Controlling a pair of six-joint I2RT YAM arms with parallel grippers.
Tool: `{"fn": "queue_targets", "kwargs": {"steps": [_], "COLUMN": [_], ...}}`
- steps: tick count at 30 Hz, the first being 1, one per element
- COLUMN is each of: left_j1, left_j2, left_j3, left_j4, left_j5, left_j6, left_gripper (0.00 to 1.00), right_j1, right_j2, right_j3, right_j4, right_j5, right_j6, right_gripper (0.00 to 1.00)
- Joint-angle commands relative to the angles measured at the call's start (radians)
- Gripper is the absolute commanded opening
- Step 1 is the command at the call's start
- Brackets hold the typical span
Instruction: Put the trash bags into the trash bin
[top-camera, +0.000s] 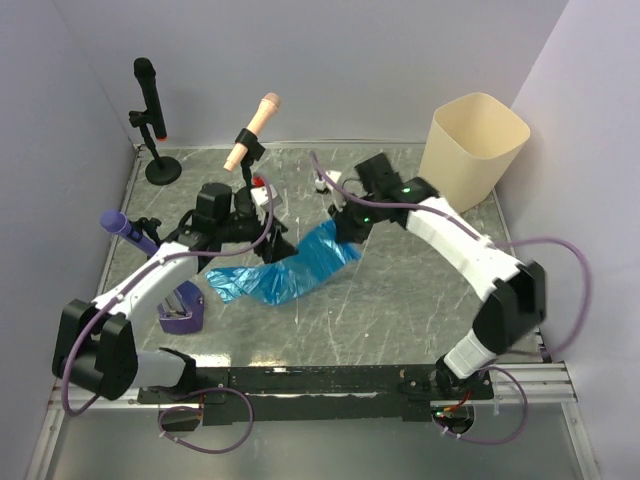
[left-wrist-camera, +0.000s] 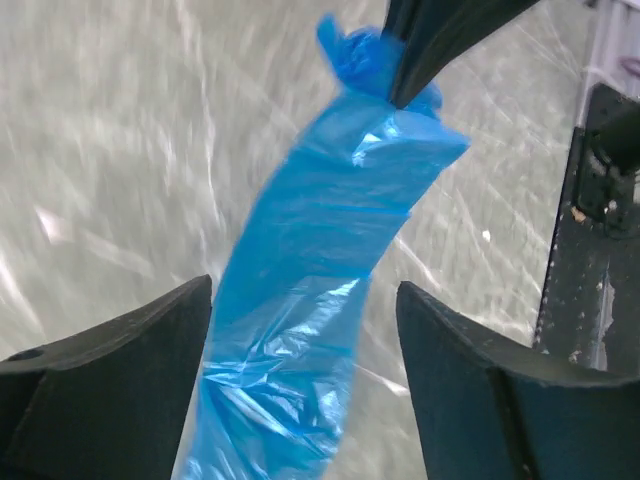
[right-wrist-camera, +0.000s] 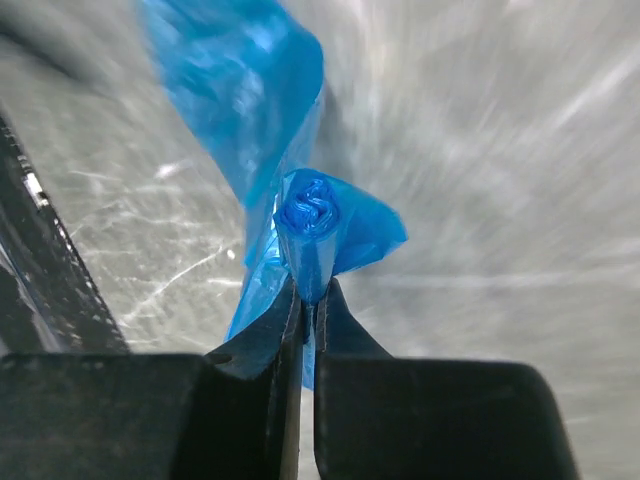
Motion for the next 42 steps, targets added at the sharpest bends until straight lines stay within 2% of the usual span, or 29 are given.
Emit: {"fn": "queue_targets", "kwargs": {"steps": [1, 6, 10, 15, 19, 21, 24, 28, 30, 34, 38, 41, 42], "left_j1": [-0.002, -0.002, -0.019, -0.047, -0.079, -0.085, -0.088, -0.083, -0.076, -0.057, -0.053, -0.050, -0.047], "left_j2": [0.069, 0.086, 0.142, 0.221, 0.306, 0.320, 0.333, 0.346, 0.338, 0.347, 0.378, 0.401, 0.412], "left_j3": [0.139, 0.181, 0.271, 0.328, 0.437, 0.440, 0.414, 0.449, 0.445, 0.472, 0.558, 0.618, 0.650], "left_j4": [0.015, 0.202, 0.180, 0.295, 0.199, 0.235, 0.381, 0.291, 0.309, 0.306, 0.121, 0.047, -0.012], "left_j5": [0.186, 0.248, 0.314, 0.405, 0.480, 0.488, 0.512, 0.531, 0.532, 0.572, 0.586, 0.612, 0.620], "left_j6": [0.212, 0.188, 0.208, 0.120, 0.162, 0.128, -0.019, -0.013, -0.039, -0.084, 0.000, 0.022, 0.074], "left_gripper": [0.80, 0.82, 0.83, 0.82, 0.76, 0.70, 0.43, 0.13, 0.03, 0.01, 0.01, 0.01, 0.01], "right_j1": [0.001, 0.004, 0.003, 0.003, 0.001, -0.003, -0.028, -0.117, -0.163, -0.197, -0.206, -0.207, -0.209], "right_j2": [-0.121, -0.147, -0.137, -0.123, -0.117, -0.115, -0.103, -0.060, -0.037, -0.014, -0.002, -0.018, -0.026], "right_j3": [0.143, 0.281, 0.373, 0.413, 0.426, 0.429, 0.441, 0.498, 0.522, 0.525, 0.536, 0.524, 0.516], "right_j4": [-0.113, -0.224, -0.240, -0.212, -0.189, -0.181, -0.160, -0.163, -0.170, -0.149, -0.152, -0.149, -0.146], "right_j5": [-0.140, -0.147, -0.099, -0.042, 0.010, 0.036, 0.067, 0.032, 0.004, 0.007, -0.048, -0.102, -0.108], "right_j6": [-0.328, -0.426, -0.377, -0.315, -0.274, -0.265, -0.229, -0.118, -0.078, -0.015, -0.001, 0.013, 0.022], "right_gripper": [0.00, 0.00, 0.00, 0.00, 0.00, 0.00, 0.00, 0.00, 0.00, 0.00, 0.00, 0.00, 0.00]}}
